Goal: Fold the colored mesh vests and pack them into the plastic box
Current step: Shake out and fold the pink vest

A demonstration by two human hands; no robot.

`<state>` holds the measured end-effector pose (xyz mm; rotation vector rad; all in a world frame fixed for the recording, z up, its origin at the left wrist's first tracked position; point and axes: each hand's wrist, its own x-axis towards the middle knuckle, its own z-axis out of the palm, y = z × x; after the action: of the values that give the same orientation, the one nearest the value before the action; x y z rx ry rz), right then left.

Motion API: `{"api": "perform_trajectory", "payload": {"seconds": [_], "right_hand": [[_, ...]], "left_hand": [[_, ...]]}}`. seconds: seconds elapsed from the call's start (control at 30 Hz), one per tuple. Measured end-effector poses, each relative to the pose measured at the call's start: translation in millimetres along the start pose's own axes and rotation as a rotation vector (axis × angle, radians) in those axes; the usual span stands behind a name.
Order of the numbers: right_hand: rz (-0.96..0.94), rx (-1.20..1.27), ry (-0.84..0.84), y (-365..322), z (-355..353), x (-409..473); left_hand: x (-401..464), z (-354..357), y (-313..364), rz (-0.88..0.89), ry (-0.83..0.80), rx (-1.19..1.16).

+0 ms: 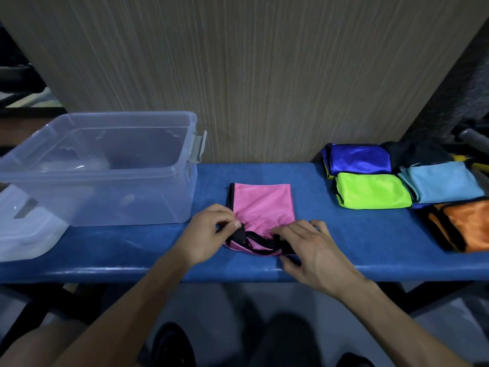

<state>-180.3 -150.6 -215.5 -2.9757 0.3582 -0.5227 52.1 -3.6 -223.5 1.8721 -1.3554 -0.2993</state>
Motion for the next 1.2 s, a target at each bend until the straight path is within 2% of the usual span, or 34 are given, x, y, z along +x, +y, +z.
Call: {"api": "perform_trajectory", "payload": {"seconds": [0.17, 0.23, 0.37, 0.47, 0.6, 0.7, 0.83, 1.03, 1.1, 1.2], "right_hand": [[0.046, 0.185, -0.122, 10.8, -6.1, 6.5], [0.067, 0.227, -0.121, 11.3, -4.7, 10.7], [0.131, 0.343, -0.041, 9.3, 0.2, 16.4], [0.273, 0.519, -0.001, 9.3, -4.0, 17.0], [0.448, 0.879, -0.105, 13.2, -15.0, 14.5], [0.51, 0.961, -0.181, 14.2, -24.6, 14.7], [0.628, 0.949, -0.232, 18.8, -25.5, 24.1], [0.756, 0.815, -0.192, 18.8, -23.9, 46.2], [0.781, 0.667, -0.171, 17.6, -20.7, 50.7], [0.741, 0.307, -0.21, 12.8, -15.5, 52.1]], "left_hand": [[-20.4, -12.8, -6.8, 0.032, -0.215, 0.092], [-21.5, -15.5, -11.7, 0.073, -0.245, 0.133], [-16.2, -13.2, -15.1, 0.079, -0.219, 0.135], [-15.5, -11.1, -9.4, 0.031, -0.173, 0.115], [-21.4, -10.6, 0.4, -0.058, -0.159, 0.089], [-26.9, -6.4, 7.4, -0.072, -0.111, 0.074], [-24.0, -3.2, 15.9, -0.129, -0.056, -0.037], [-5.5, 0.8, 29.4, -0.275, -0.069, 0.067], [1.0, 1.5, 31.3, -0.318, -0.103, 0.11], [9.2, 3.1, 33.0, -0.364, -0.124, 0.187]]}}
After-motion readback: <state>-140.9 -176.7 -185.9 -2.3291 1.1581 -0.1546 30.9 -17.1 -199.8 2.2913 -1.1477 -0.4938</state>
